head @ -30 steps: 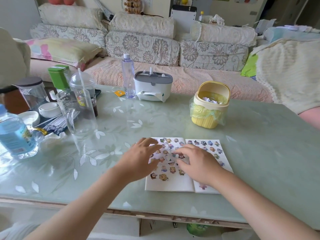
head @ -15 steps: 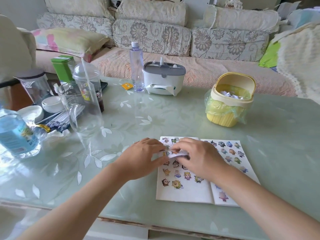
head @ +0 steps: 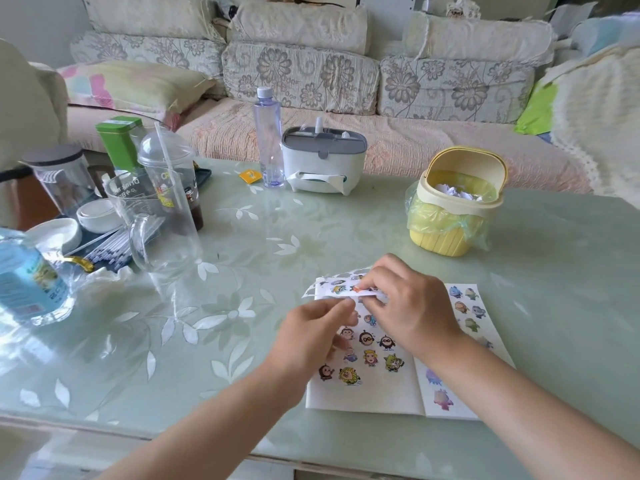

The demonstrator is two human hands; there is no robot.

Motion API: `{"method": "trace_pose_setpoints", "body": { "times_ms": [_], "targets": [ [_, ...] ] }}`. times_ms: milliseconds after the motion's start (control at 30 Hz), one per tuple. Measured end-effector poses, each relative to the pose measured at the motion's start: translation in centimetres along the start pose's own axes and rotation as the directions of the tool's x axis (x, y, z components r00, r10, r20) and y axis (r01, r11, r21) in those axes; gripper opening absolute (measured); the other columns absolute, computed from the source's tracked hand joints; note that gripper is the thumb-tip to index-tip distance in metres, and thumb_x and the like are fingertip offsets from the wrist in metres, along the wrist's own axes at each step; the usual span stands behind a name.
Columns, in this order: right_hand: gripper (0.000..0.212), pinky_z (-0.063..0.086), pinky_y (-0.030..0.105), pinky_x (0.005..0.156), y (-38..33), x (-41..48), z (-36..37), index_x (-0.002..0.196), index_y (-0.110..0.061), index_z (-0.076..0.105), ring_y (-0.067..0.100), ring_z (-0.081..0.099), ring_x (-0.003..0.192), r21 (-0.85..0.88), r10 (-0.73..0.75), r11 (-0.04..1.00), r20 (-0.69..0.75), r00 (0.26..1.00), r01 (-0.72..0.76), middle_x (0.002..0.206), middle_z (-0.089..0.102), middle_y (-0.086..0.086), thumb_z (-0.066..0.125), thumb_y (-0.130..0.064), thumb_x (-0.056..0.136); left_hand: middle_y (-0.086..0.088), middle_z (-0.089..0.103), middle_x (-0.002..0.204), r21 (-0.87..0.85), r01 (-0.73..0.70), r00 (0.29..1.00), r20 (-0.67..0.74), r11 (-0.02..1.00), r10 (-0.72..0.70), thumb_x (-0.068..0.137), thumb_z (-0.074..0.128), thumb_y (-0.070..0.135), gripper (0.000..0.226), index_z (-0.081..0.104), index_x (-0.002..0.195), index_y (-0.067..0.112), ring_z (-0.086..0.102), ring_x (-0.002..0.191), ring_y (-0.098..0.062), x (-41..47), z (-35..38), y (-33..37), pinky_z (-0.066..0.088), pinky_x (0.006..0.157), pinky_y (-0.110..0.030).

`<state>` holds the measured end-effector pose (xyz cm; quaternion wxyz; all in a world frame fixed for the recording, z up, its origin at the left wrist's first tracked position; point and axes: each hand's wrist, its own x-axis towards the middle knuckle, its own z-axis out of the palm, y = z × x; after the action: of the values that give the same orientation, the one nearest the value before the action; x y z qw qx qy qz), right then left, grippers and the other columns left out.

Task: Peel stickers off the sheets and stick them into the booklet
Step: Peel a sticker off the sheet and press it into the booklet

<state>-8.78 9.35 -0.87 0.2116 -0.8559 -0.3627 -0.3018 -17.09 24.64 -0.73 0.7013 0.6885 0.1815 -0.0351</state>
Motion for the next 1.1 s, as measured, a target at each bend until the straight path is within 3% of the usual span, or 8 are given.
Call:
{"method": "trace_pose_setpoints", "body": {
  "times_ms": [200,333,433,667,767,867,967,1100],
  "targets": [
    [0.012,0.041,0.025,0.044,-0.6,-0.2,-0.5,0.083,-0.023,0.072,0.013,0.057,0.056,0.034,-0.071,0.997,-0.001,0.997,0.071,0.083,0.062,-0.008,0.077,-0.018,0.073,0.004,0.075,0.083,-0.204,0.075,0.997,0.008,0.976,-0.075,0.093,0.069,0.024,0.02,0.073,0.099,0.005,0.06,0.065,-0.012,0.8,-0.3,0.3,0.04,0.062,-0.027],
    [0.02,0.039,0.012,0.052,-1.1,-0.1,-1.1,0.096,-0.032,0.073,0.0,0.051,0.061,0.163,0.061,0.983,0.145,0.988,-0.085,0.091,0.061,-0.016,0.065,-0.044,0.081,0.002,0.075,0.088,-0.217,0.06,0.998,-0.003,0.974,-0.063,0.096,0.065,0.024,0.026,0.07,0.104,0.0,0.061,0.071,-0.013,1.1,-0.4,0.2,0.042,0.061,-0.027],
    [0.023,0.038,0.014,0.057,-1.1,0.2,-1.3,0.097,-0.036,0.074,-0.004,0.054,0.065,0.271,0.183,0.932,0.226,0.957,-0.242,0.093,0.062,-0.019,0.06,-0.05,0.085,0.005,0.074,0.083,-0.122,-0.036,0.998,-0.051,0.992,0.03,0.098,0.062,0.026,0.023,0.072,0.096,0.005,0.062,0.066,-0.009,1.4,-0.5,0.6,0.046,0.062,-0.026],
    [0.007,0.047,0.031,0.053,-0.8,2.0,-1.6,0.084,-0.034,0.078,0.01,0.05,0.049,0.417,0.337,0.796,0.297,0.893,-0.439,0.07,0.068,-0.019,0.078,-0.041,0.082,0.009,0.068,0.066,0.135,-0.281,0.957,-0.035,0.95,0.288,0.098,0.061,0.021,0.02,0.074,0.084,0.016,0.062,0.062,-0.003,2.2,-0.7,2.4,0.046,0.053,-0.016],
    [0.004,0.037,0.022,0.047,-0.4,3.0,-2.1,0.084,-0.029,0.08,0.004,0.043,0.041,0.453,0.369,0.746,0.328,0.869,-0.488,0.052,0.061,-0.023,0.079,-0.033,0.084,0.012,0.067,0.063,0.259,-0.366,0.925,-0.004,0.894,0.38,0.097,0.063,0.023,0.022,0.072,0.078,0.021,0.061,0.063,-0.002,2.9,-0.9,3.7,0.047,0.058,-0.022],
    [0.005,0.034,0.011,0.05,0.0,3.6,-2.7,0.088,-0.022,0.081,0.001,0.046,0.043,0.497,0.372,0.709,0.339,0.864,-0.5,0.051,0.059,-0.025,0.077,-0.024,0.087,0.001,0.07,0.07,0.364,-0.399,0.904,0.006,0.841,0.427,0.096,0.064,0.027,0.023,0.071,0.074,0.026,0.061,0.064,-0.013,3.5,-0.8,4.6,0.05,0.061,-0.032],
    [0.005,0.033,0.011,0.049,0.5,3.6,-3.1,0.088,-0.026,0.082,0.002,0.046,0.045,0.473,0.38,0.731,0.317,0.869,-0.492,0.053,0.06,-0.025,0.076,-0.025,0.088,-0.007,0.07,0.075,0.461,-0.422,0.887,0.032,0.78,0.461,0.095,0.064,0.03,0.022,0.069,0.074,0.026,0.064,0.069,-0.024,3.8,-0.4,5.1,0.051,0.062,-0.036],
    [0.008,0.031,0.014,0.046,0.8,3.1,-3.4,0.086,-0.032,0.08,0.007,0.041,0.042,0.308,0.337,0.859,0.262,0.904,-0.41,0.048,0.055,-0.028,0.073,-0.03,0.09,0.011,0.066,0.072,0.518,-0.451,0.871,0.075,0.727,0.486,0.096,0.061,0.03,0.021,0.065,0.076,0.028,0.056,0.056,-0.002,3.7,0.3,5.3,0.043,0.051,-0.013]
  ]
}}
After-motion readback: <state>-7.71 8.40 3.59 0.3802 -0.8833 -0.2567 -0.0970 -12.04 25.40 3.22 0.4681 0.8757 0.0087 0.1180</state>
